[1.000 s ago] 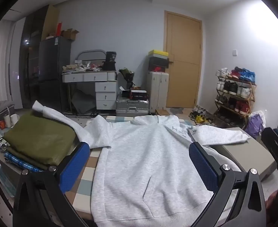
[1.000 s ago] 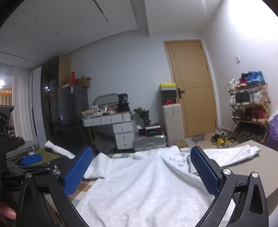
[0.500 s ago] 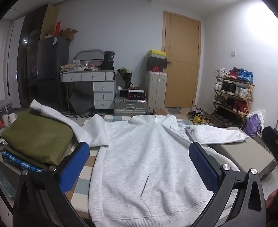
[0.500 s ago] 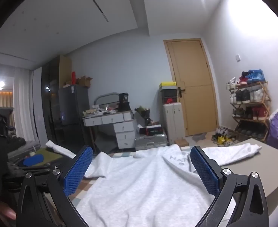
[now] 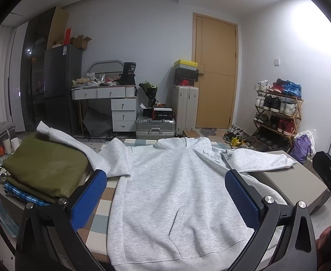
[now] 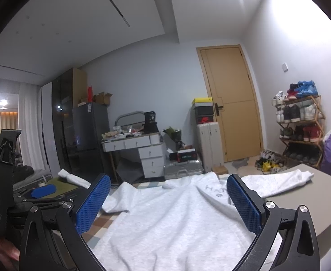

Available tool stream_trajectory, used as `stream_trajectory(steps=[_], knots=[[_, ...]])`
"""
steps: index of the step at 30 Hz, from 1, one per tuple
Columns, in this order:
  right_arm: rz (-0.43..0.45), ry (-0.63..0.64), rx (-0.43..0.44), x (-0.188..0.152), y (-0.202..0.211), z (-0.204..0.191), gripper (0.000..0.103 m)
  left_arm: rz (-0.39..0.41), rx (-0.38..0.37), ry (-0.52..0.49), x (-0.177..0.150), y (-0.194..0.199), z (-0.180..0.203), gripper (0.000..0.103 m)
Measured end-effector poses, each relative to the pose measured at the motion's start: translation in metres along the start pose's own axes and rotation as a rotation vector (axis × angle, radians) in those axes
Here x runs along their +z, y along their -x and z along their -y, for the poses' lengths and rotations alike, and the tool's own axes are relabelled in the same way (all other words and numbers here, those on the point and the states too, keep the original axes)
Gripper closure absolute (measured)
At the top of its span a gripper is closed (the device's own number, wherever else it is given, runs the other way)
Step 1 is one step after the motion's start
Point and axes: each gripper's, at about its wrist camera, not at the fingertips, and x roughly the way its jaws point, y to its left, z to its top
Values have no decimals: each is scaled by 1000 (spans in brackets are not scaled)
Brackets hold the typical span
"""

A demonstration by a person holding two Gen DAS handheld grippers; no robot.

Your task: Fold large clothes

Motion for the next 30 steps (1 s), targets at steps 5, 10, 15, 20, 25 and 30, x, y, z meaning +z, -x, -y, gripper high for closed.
stream_trajectory(steps=[5,10,15,20,25,30], knots=[[3,5,0,-1,0,-2,0,9,2,-3,2,2,-2,1],[4,6,1,-2,1,-3,0,11,-2,-1,1,3,-4,1],[1,2,1,-1,3,-2,0,9,-1,-3,0,2,-5,1],[-3,-3,-2,0,4,-2,0,7,0,-1,-1,2,-5,1],[-3,-6,-1,-1,4,-2,0,10,0,3,-3,3,-6,1],[-6,-6,-2,-2,4,-1,0,10,-2,5,-3,4,-6,1]])
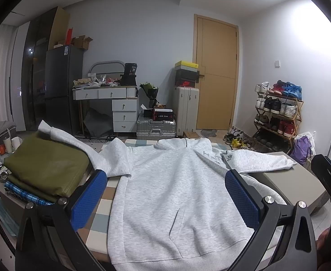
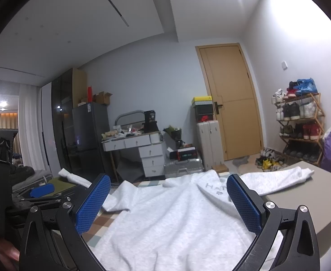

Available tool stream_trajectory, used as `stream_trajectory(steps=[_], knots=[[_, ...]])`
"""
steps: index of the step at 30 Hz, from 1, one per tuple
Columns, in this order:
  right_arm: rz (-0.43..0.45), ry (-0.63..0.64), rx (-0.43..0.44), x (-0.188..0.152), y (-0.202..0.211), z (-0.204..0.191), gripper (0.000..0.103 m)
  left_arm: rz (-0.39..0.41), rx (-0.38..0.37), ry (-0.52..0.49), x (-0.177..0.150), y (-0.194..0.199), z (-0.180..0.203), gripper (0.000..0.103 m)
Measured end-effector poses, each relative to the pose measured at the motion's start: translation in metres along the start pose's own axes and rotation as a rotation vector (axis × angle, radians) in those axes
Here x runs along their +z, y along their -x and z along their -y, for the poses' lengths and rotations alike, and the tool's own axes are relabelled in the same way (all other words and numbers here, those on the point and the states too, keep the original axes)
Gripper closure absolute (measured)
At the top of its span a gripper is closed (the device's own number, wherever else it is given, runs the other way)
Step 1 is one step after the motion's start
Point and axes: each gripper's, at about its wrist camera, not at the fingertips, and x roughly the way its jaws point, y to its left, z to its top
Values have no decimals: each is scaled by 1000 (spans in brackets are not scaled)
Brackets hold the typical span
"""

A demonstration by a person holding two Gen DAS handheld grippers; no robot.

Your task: Fold large clothes

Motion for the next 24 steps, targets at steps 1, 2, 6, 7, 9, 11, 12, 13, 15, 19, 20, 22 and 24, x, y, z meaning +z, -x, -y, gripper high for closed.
stream_trajectory(steps=[1,2,6,7,9,11,12,13,15,19,20,22,24], knots=[[-1,-1,0,-1,0,1,0,-1,-1,0,0,0,0,1],[-3,-3,-1,-1,0,1,0,-2,-1,-1,0,1,0,1],[-10,-9,-2,-2,0,2,0,-3,2,-9,-1,0,3,1],[-8,-11,-2,-2,0,2,0,-4,2,-11,-1,0,4,1],[-9,-11,-3,-1,0,2,0,-5,3,-13,0,-1,4,1],[-11,-15,-5,-2,-1,3,0,-5,3,-14,0,-1,4,1],[-12,-17,-5,-2,-1,4,0,-5,4,-14,-1,-1,5,1],[-14,-19,-7,-2,-2,4,0,-4,4,-15,-1,-2,5,1],[-17,-24,-9,-2,-2,6,0,-5,5,-18,-1,-3,6,1],[-21,-34,-17,-4,-4,10,0,-6,8,-27,-2,-5,8,1],[-24,-37,-19,-5,-5,11,0,-7,9,-29,-2,-6,9,1],[-28,-42,-21,-6,-7,12,0,-11,6,-29,-3,-9,10,1],[-35,-44,-25,-8,-10,14,0,-19,3,-32,-3,-13,11,1]])
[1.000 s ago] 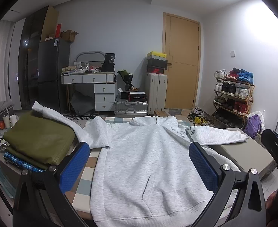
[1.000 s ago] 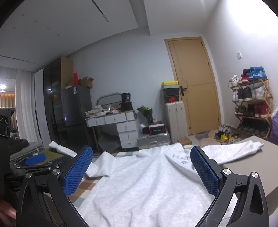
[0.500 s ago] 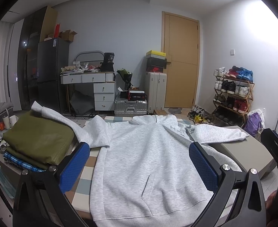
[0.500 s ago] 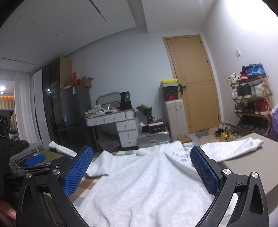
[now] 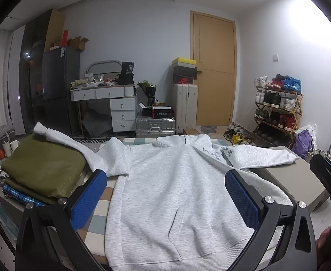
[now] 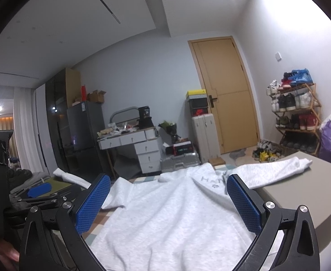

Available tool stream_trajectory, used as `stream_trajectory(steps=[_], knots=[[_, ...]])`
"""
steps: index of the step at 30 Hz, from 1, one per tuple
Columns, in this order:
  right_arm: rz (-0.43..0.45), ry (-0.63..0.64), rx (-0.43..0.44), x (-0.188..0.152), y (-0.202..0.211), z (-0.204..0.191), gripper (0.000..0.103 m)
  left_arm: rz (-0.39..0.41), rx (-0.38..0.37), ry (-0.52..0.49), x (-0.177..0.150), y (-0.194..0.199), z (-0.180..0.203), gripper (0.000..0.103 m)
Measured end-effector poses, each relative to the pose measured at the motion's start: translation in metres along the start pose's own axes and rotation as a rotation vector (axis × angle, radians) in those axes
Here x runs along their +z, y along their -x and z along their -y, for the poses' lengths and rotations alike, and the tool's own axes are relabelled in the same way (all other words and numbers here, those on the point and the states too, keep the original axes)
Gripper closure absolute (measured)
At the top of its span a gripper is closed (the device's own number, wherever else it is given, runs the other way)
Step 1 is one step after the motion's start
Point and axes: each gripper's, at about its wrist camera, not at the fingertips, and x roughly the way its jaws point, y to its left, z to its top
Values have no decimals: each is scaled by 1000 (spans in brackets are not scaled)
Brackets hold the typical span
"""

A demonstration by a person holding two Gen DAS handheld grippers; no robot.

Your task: Fold large clothes

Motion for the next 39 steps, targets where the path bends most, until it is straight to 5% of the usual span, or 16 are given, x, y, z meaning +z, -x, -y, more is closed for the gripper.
stream_trajectory(steps=[7,11,19,23,30,35,38,39], knots=[[-52,-23,4,-5,-25,13,0,-40,-23,-21,-2,-28,5,1],[-150,-163,53,-1,-60,67,0,-82,-41,-40,-7,-53,7,1],[-426,-403,-284,7,-142,265,0,-199,-28,-83,-22,-115,14,1],[-546,-511,-378,0,-179,358,6,-254,-23,-107,-29,-135,20,1],[-634,-523,-421,-16,-216,409,10,-324,-9,-145,-35,-158,28,1],[-590,-529,-450,-12,-228,416,38,-331,-6,-163,-36,-164,32,1],[-625,-503,-447,-16,-242,422,93,-344,-2,-167,-37,-163,33,1],[-623,-506,-443,-17,-244,424,94,-343,-4,-166,-36,-164,31,1]])
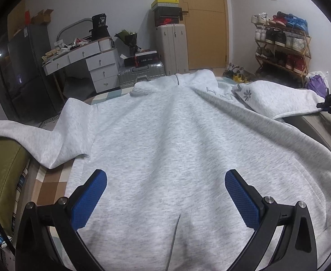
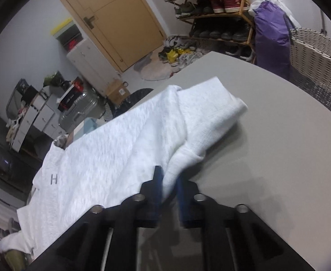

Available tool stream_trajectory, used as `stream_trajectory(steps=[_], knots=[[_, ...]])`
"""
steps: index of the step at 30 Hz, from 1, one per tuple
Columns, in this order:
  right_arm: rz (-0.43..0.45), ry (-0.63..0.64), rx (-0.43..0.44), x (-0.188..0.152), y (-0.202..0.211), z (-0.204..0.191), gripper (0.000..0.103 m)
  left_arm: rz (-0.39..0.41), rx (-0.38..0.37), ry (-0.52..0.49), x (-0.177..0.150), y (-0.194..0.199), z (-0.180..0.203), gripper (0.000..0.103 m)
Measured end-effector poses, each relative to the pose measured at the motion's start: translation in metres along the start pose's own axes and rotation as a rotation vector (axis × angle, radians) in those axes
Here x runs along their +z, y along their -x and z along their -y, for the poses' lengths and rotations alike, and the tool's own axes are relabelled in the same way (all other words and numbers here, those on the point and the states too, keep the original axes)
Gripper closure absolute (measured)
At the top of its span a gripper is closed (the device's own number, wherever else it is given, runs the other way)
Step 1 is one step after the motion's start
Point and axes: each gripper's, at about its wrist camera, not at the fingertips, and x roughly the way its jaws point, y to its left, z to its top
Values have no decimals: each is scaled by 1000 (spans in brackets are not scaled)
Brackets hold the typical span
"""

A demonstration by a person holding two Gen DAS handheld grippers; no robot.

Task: Fold large clothes
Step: 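Grasp the sweatshirt sleeve cuff with the right gripper and lift it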

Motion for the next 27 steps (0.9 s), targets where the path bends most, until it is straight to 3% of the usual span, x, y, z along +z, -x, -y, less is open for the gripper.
stream_trajectory(steps=[5,9,12,17,21,27], knots=[[133,-41,8,19,31,13,97,20,12,4,3,8,-7,1],[262,-22,-71,44,74,17,97,39,12,17,8,11,-11,1],[379,-49,-184,76,113,26,98,59,16,29,11,17,-16,1],[469,-23,-245,99,144,-5,98,84,11,52,9,23,-25,1],[504,74,-147,91,157,-67,98,96,7,64,4,26,-36,1],[518,278,158,42,176,-204,97,110,24,90,-5,33,-57,1]])
